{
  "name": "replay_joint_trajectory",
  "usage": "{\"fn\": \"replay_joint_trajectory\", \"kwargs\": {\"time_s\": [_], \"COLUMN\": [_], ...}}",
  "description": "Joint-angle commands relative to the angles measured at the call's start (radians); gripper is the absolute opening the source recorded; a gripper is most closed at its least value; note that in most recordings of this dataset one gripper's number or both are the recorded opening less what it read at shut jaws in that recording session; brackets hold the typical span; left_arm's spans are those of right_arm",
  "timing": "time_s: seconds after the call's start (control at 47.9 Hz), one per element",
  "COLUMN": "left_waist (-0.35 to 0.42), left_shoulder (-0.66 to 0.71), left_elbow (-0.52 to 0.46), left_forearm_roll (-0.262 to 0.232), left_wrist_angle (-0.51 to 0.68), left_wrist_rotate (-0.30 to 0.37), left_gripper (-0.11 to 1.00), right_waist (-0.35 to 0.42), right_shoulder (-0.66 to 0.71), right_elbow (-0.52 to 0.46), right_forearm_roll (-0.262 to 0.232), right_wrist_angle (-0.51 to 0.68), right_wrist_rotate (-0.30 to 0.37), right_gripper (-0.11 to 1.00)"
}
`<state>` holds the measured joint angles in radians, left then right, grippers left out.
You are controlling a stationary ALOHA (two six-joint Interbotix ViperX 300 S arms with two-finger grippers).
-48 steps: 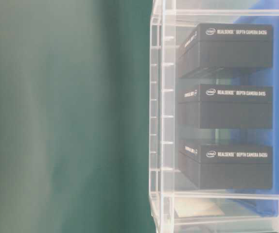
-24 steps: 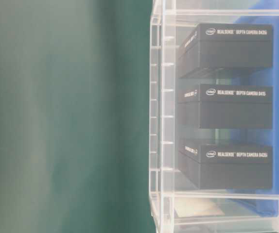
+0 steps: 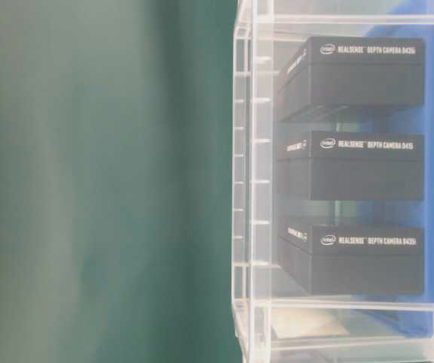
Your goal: Take out the box from the case.
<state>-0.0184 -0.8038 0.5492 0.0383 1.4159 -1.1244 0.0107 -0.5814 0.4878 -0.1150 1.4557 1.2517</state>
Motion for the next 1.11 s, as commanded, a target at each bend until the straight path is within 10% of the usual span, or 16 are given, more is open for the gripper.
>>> {"fn": "replay_joint_trajectory", "kwargs": {"time_s": [0.0, 0.272, 0.835, 1.086], "left_waist": [0.003, 0.003, 0.077, 0.225], "left_shoulder": [0.008, 0.029, 0.044, 0.048], "left_elbow": [-0.026, -0.038, -0.044, -0.046], "left_forearm_roll": [0.006, 0.006, 0.025, 0.025], "left_wrist_angle": [0.002, 0.012, 0.037, 0.048], "left_wrist_rotate": [-0.067, -0.255, -0.249, -0.141], "left_gripper": [0.01, 0.01, 0.01, 0.01], "right_waist": [0.002, 0.003, -0.031, -0.212], "right_shoulder": [0.005, 0.040, 0.057, 0.055], "right_elbow": [-0.028, -0.043, -0.055, -0.057], "right_forearm_roll": [-0.006, -0.006, -0.029, -0.041], "right_wrist_angle": [0.011, 0.095, 0.089, 0.080], "right_wrist_rotate": [0.087, 0.341, 0.334, 0.173], "right_gripper": [0.00, 0.00, 0.00, 0.00]}}
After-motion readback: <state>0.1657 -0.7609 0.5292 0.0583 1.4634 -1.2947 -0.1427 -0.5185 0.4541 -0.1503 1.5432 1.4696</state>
